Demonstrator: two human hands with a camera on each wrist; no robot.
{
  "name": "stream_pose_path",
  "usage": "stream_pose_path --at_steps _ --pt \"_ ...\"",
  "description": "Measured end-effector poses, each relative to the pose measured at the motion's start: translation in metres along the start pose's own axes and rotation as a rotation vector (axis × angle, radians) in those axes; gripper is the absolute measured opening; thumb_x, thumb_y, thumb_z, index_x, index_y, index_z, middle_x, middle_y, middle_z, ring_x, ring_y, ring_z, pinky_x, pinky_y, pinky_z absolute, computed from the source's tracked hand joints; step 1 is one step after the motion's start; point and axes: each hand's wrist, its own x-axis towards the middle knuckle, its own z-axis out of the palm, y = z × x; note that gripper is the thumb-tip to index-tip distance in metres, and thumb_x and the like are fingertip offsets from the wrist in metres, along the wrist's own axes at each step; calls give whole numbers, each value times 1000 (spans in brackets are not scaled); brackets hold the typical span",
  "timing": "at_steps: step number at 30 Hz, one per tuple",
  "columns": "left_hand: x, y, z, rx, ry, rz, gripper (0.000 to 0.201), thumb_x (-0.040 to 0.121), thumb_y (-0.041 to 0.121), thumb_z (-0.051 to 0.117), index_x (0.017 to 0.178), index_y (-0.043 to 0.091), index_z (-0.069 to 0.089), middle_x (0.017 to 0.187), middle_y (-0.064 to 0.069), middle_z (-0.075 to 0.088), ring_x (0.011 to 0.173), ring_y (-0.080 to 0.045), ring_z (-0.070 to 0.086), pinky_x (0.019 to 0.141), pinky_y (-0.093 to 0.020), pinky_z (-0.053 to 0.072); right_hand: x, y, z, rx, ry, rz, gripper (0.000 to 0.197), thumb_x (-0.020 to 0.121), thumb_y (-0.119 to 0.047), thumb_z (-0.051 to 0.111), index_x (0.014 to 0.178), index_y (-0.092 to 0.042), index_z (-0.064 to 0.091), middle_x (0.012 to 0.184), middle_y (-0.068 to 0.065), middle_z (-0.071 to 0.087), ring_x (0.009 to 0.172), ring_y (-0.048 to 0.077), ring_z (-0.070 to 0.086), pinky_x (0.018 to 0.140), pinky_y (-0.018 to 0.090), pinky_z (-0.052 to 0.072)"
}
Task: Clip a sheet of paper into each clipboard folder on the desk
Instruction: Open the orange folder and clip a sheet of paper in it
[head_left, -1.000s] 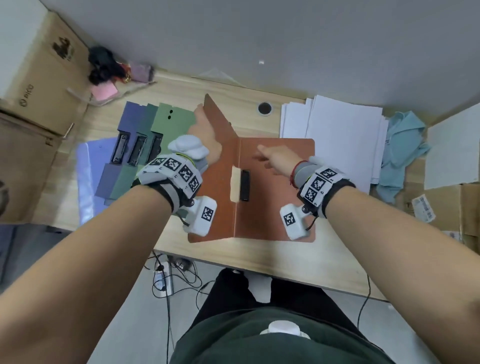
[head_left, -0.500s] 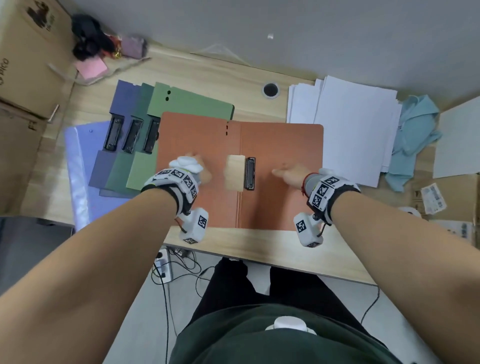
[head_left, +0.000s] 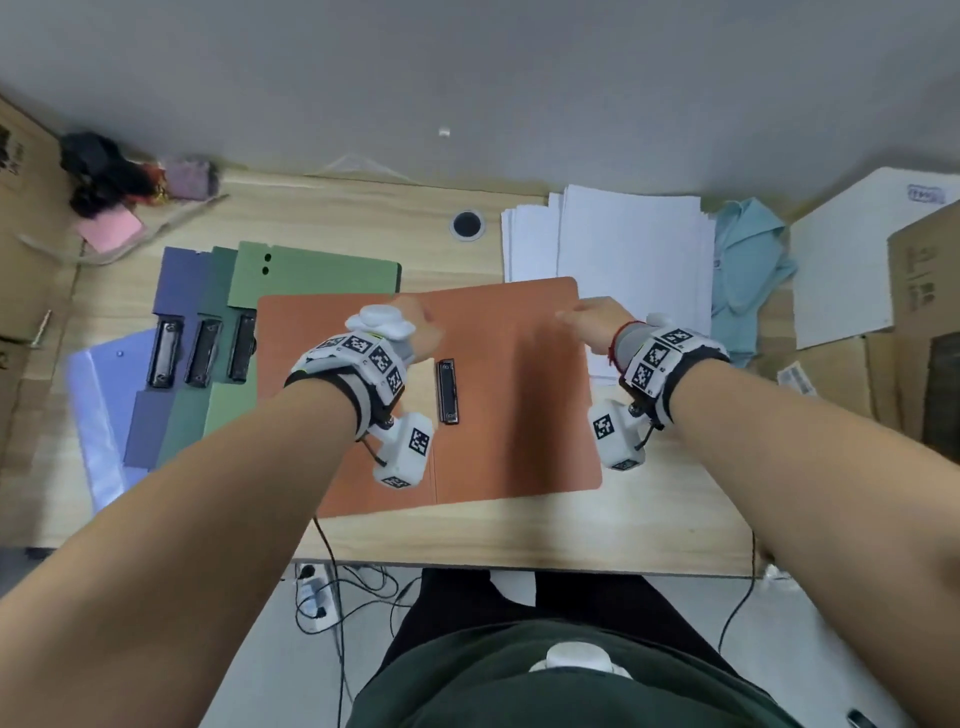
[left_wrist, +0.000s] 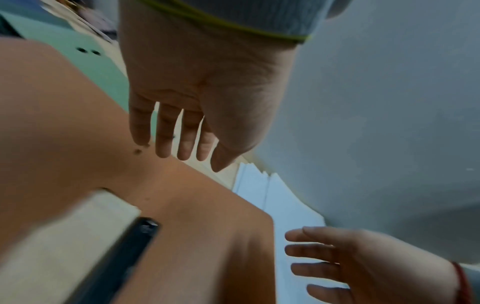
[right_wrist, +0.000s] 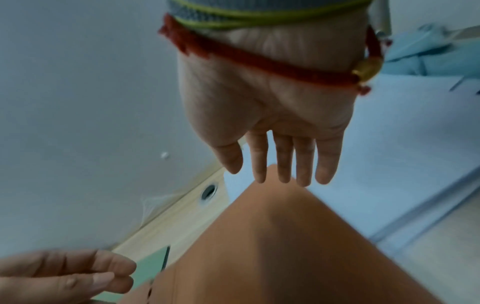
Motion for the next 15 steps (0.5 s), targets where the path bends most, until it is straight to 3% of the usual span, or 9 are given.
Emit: stream_pose_path --at_steps 2,5,7,8,10,11,13,15 --pt "5 31 2 -20 -33 78 32 96 21 54 123 7 64 120 -11 67 99 -28 63 85 -32 49 7 10 -30 42 74 25 39 94 -31 55 125 -8 61 110 6 59 99 27 56 79 30 43" --pt "7 79 15 -85 2 195 35 92 28 59 123 14 62 118 -7 68 101 -25 65 91 -36 53 18 31 -68 69 188 83 43 93 -23 55 126 4 57 130 19 59 116 36 57 95 38 48" --pt "14 95 36 -78 -42 212 45 89 33 60 131 17 57 125 -6 65 106 -25 64 96 -40 51 25 47 -82 83 209 147 50 94 -20 54 136 6 47 137 22 53 117 38 57 91 37 48" --pt "15 99 43 -52 -59 227 49 90 33 61 135 17 53 129 -8 63 109 -26 63 97 -40 51 29 54 -86 98 205 191 52 94 -19 53 139 6 43 138 22 52 113 38 59 83 35 49" --pt "20 115 60 -24 -89 238 56 91 30 61 142 15 45 136 -11 57 117 -28 59 100 -38 48 35 67 -96 149 203 256 51 94 -18 55 137 5 41 135 22 53 98 36 64 66 32 49" --pt "24 117 67 -6 -98 251 59 92 29 62 145 14 41 142 -11 52 125 -28 54 104 -37 44 37 73 -96 171 212 268 50 93 -17 56 135 5 43 132 22 55 99 36 65 65 33 50" --pt "28 121 81 46 -135 273 64 93 27 62 149 13 35 152 -9 40 138 -27 41 112 -37 34 44 82 -94 209 229 286 48 90 -17 60 130 7 48 124 22 60 102 37 64 77 38 53" --pt "34 126 89 95 -189 266 67 92 28 63 151 14 32 156 -8 34 141 -27 36 115 -38 31 51 86 -96 239 240 303 50 87 -18 63 128 8 49 103 17 61 85 32 63 71 35 50"
